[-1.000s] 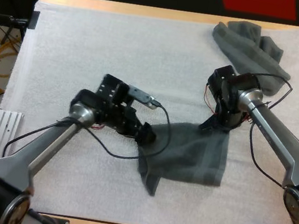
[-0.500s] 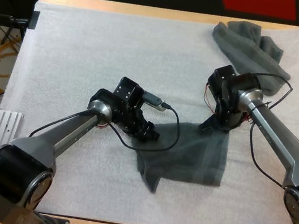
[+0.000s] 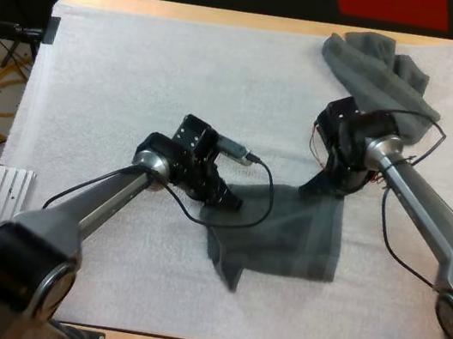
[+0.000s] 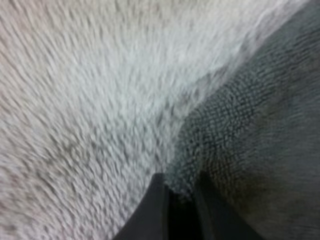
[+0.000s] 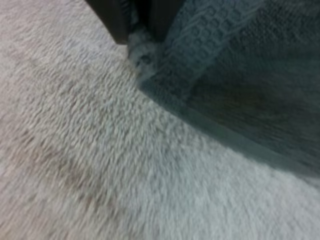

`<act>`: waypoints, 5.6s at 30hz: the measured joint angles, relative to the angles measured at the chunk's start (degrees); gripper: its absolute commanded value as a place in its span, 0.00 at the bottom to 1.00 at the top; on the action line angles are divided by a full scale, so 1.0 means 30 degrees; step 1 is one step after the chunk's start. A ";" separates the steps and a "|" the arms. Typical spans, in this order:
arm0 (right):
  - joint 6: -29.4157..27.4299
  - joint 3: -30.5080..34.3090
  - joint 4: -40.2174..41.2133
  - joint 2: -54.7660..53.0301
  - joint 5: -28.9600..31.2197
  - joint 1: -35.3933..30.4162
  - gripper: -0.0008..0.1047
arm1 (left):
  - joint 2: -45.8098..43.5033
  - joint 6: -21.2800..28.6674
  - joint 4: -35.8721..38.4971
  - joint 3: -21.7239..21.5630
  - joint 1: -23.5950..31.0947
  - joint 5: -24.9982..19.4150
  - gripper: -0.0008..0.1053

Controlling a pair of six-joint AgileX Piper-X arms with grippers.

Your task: Pick towel from pile fold and stack

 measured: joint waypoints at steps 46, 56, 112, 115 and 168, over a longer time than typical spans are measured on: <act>0.5723 0.7796 -0.4621 -1.2268 0.1413 0.6942 0.01 | -1.3642 0.1050 0.4293 0.3111 -0.3203 -0.3634 0.01; 0.1359 0.9461 -1.5084 -0.8854 0.1662 0.3603 0.01 | -0.9467 0.3122 -0.4220 0.5041 -0.1362 -0.5344 0.01; 0.7347 0.7195 -0.4394 -1.8489 0.2800 0.3147 0.64 | -1.9186 0.3372 0.4278 0.1629 0.0499 -0.6671 0.46; 0.8490 0.7833 -0.3367 -1.9660 0.2680 0.3814 0.64 | -2.0340 0.2624 0.6480 0.1629 0.0499 -0.6198 0.46; 2.2553 2.1915 -2.1687 -1.1659 -0.7988 0.6180 0.01 | -2.1360 0.1517 0.9163 0.4123 0.0499 -0.3170 0.46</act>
